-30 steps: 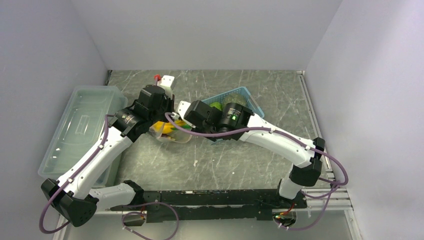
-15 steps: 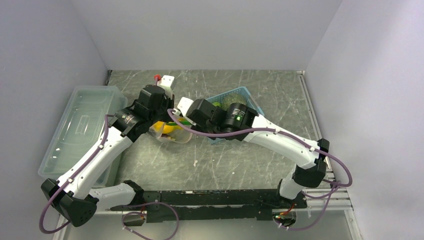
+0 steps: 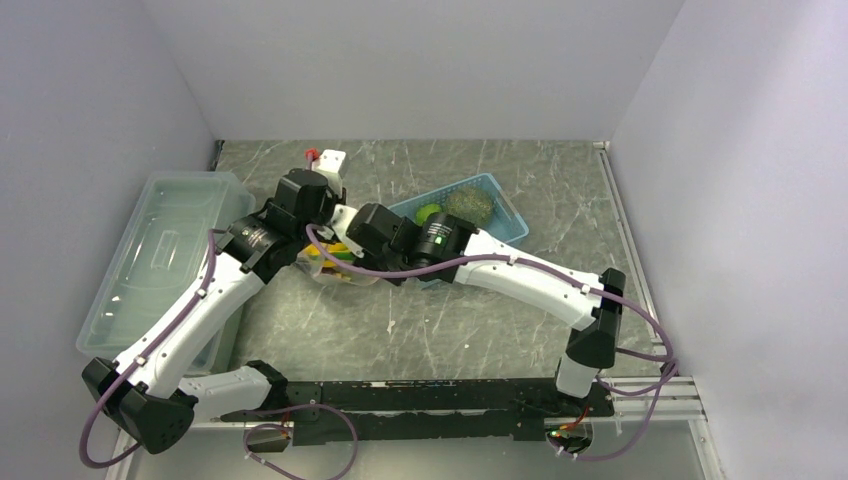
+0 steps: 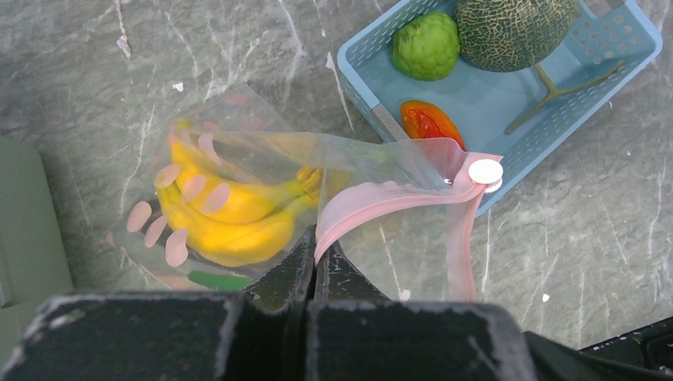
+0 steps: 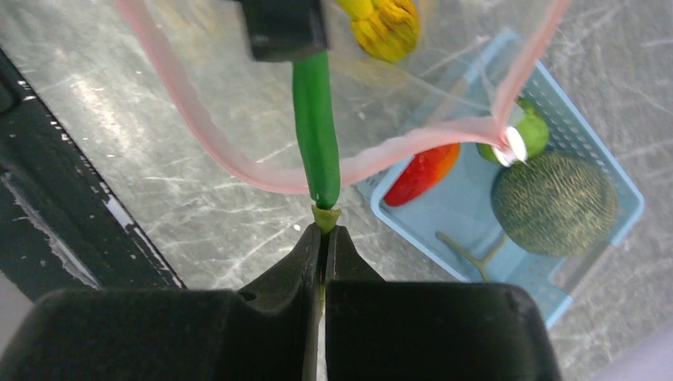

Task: Place the food in the zip-top bag and seal the zipper
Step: Place the fake vegetable in the zipper food storage bag.

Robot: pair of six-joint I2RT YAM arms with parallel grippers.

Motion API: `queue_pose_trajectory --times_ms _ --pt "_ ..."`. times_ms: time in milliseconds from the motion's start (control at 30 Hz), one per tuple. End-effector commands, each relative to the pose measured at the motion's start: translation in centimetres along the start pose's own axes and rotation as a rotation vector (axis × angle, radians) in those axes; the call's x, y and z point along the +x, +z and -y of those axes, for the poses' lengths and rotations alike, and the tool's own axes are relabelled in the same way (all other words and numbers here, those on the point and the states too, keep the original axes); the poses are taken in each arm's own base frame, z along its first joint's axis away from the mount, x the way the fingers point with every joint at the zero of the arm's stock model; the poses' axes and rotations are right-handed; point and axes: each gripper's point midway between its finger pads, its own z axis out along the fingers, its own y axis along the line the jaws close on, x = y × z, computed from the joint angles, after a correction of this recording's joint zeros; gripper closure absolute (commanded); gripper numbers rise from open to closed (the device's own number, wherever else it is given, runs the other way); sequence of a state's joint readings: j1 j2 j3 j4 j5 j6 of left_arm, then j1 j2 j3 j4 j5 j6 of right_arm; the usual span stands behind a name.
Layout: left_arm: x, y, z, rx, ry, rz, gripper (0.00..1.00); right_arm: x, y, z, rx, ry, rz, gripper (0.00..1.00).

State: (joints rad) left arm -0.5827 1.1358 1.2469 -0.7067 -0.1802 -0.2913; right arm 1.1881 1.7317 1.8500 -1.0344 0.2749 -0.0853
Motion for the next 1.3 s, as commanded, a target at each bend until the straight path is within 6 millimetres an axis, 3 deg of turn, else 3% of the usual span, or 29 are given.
queue_pose_trajectory --times_ms 0,233,467,667,900,1100,1267 --pt "-1.7 -0.9 0.5 0.030 -0.012 0.063 1.00 -3.0 0.6 -2.2 -0.106 0.040 0.126 1.00" --pt "-1.7 -0.9 0.5 0.030 -0.014 0.063 1.00 -3.9 1.1 -4.0 -0.187 0.094 0.211 0.77" --pt "-1.6 -0.9 0.5 0.028 -0.014 0.062 1.00 -5.3 -1.1 -4.3 -0.232 0.161 0.348 0.60" --pt "-1.6 -0.8 0.4 0.026 -0.014 0.063 1.00 -4.3 -3.7 -1.0 -0.094 0.210 0.402 0.56" --pt "-1.6 -0.7 0.4 0.022 -0.014 0.061 1.00 -0.6 -6.1 3.9 0.093 0.297 0.400 0.51" --pt "-1.5 -0.6 0.4 0.023 -0.012 0.058 1.00 3.8 -6.5 9.0 0.213 0.421 0.332 0.47" --pt "-1.7 -0.8 0.4 0.022 -0.013 0.063 1.00 7.2 -5.3 12.1 0.284 0.500 0.255 0.43"
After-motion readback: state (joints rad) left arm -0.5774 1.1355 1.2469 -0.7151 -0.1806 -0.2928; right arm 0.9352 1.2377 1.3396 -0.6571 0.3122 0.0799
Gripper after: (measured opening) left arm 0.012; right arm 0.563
